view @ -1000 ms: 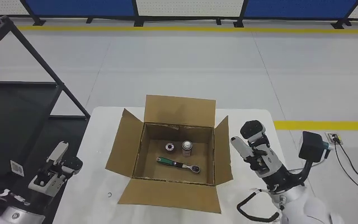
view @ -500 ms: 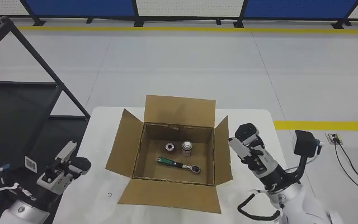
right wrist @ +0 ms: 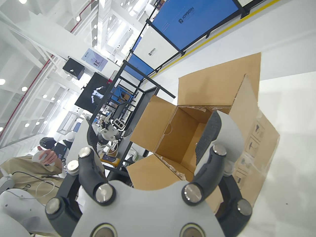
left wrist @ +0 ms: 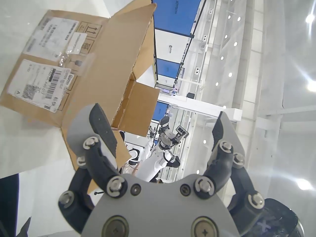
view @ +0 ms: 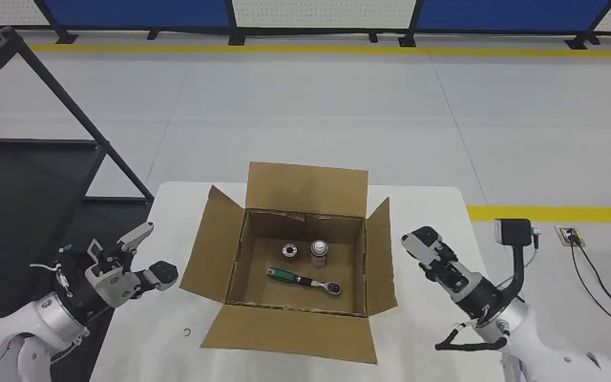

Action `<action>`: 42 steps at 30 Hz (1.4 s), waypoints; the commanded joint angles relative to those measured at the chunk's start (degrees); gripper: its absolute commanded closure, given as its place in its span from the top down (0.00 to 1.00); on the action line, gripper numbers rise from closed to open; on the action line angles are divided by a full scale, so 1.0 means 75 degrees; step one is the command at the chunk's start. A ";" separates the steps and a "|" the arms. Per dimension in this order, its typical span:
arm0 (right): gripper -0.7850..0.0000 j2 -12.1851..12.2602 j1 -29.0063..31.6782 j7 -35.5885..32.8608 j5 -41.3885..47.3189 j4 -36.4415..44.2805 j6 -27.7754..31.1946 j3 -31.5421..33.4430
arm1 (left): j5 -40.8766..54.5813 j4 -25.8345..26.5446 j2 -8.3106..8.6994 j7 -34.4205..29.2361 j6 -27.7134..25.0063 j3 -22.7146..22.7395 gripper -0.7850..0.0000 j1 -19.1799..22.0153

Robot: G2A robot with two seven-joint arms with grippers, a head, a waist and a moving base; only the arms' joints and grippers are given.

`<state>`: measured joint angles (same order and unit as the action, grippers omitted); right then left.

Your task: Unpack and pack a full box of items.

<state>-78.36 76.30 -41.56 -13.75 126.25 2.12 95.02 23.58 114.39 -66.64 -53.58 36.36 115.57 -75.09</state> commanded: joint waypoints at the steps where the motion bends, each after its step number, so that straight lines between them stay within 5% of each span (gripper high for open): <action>1: 1.00 -0.0002 0.0000 -0.0001 0.0011 -0.0002 0.0004 -0.0007 | 0.0004 0.0002 -0.0002 0.0006 -0.0006 0.0001 1.00 -0.0002; 11: 1.00 0.0022 0.0006 0.0122 0.0026 -0.0100 -0.0111 -0.0134 | -0.0582 0.0140 0.0058 0.0472 -0.0442 -0.0158 1.00 -0.0234; 16: 1.00 0.0081 -0.0143 -0.0043 0.0012 -0.0276 -0.0548 -0.0174 | -0.0891 0.0032 0.0201 -0.0005 -0.0552 -0.0227 1.00 -0.0181; 25: 1.00 0.0202 -0.0278 -0.0531 -0.0421 -0.0494 -0.1313 -0.0384 | -0.1005 -0.0071 0.0353 -0.0171 -0.0753 -0.0881 1.00 0.0223; 42: 1.00 0.0330 -0.0507 -0.0897 0.0692 -0.0893 -0.0764 -0.1030 | -0.0768 -0.0380 0.0461 0.0174 -0.0632 -0.2640 1.00 0.1017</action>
<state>-75.87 72.63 -48.64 -9.22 120.03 -3.80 87.78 17.73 112.07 -63.17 -52.67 31.41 96.83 -68.02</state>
